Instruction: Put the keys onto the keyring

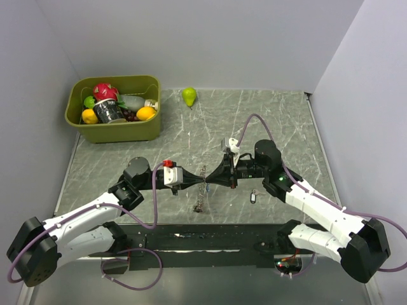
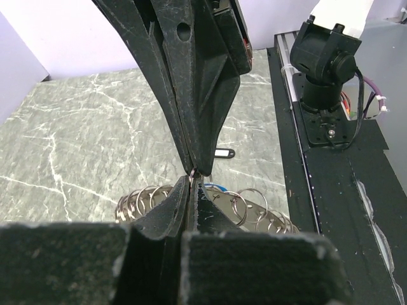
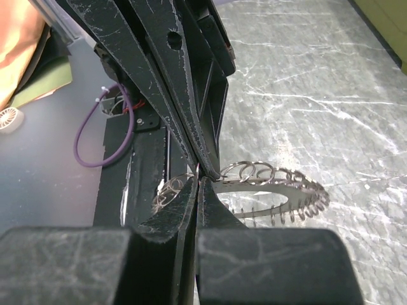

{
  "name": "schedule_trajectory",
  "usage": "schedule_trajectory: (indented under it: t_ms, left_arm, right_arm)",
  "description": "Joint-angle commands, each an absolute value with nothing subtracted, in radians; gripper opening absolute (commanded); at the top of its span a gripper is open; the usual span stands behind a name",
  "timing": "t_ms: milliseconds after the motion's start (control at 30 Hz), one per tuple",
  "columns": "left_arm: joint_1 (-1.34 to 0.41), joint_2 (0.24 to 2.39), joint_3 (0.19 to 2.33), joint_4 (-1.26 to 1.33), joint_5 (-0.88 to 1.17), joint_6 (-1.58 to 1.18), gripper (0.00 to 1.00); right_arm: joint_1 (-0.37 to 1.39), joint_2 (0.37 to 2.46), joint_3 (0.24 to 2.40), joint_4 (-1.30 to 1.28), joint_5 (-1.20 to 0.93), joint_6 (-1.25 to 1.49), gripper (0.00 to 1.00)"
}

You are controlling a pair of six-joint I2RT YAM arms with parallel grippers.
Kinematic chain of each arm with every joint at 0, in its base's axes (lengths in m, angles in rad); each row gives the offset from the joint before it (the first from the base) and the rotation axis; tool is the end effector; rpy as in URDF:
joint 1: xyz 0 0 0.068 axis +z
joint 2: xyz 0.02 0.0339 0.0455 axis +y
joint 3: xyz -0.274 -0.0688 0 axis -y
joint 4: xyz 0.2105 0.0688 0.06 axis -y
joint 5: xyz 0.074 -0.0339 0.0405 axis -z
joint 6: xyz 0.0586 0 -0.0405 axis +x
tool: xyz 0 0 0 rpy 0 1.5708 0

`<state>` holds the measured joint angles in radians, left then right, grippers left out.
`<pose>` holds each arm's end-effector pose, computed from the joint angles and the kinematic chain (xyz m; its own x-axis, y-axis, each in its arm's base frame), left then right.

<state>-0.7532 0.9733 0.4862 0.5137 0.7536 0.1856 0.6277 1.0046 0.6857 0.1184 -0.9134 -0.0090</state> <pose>0.1160 -0.1638 0.2976 0.2032 -0.0060 -0.9791 0.9771 0.0664 0.2024 0.1341 0.1546 0.3139 -0.1523 -0.1173 -0.9813 -0.9881 0.0380 0.1488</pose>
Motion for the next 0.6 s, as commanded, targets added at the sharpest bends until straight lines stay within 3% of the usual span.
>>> schedule_trajectory:
  t_ms: [0,233,367,400,567]
  left_arm:
    - [-0.761,0.950,0.526,0.565,0.792,0.202,0.01]
    - [-0.761,0.972,0.639,0.270,0.672,0.277,0.04]
    - [-0.770,1.015,0.718,0.144,0.626,0.307,0.20]
    - [-0.770,1.020,0.736,0.131,0.621,0.307,0.28]
    - [-0.784,1.031,0.805,0.019,0.591,0.334,0.36]
  right_arm:
    - [0.624,0.999,0.749,0.123,-0.870,-0.021,0.00]
    - [0.624,1.009,0.814,0.005,-0.862,-0.118,0.00]
    - [0.624,1.012,0.831,-0.057,-0.847,-0.153,0.00]
    - [0.623,1.014,0.841,-0.072,-0.832,-0.163,0.00]
    - [0.624,1.014,0.850,-0.121,-0.822,-0.192,0.00]
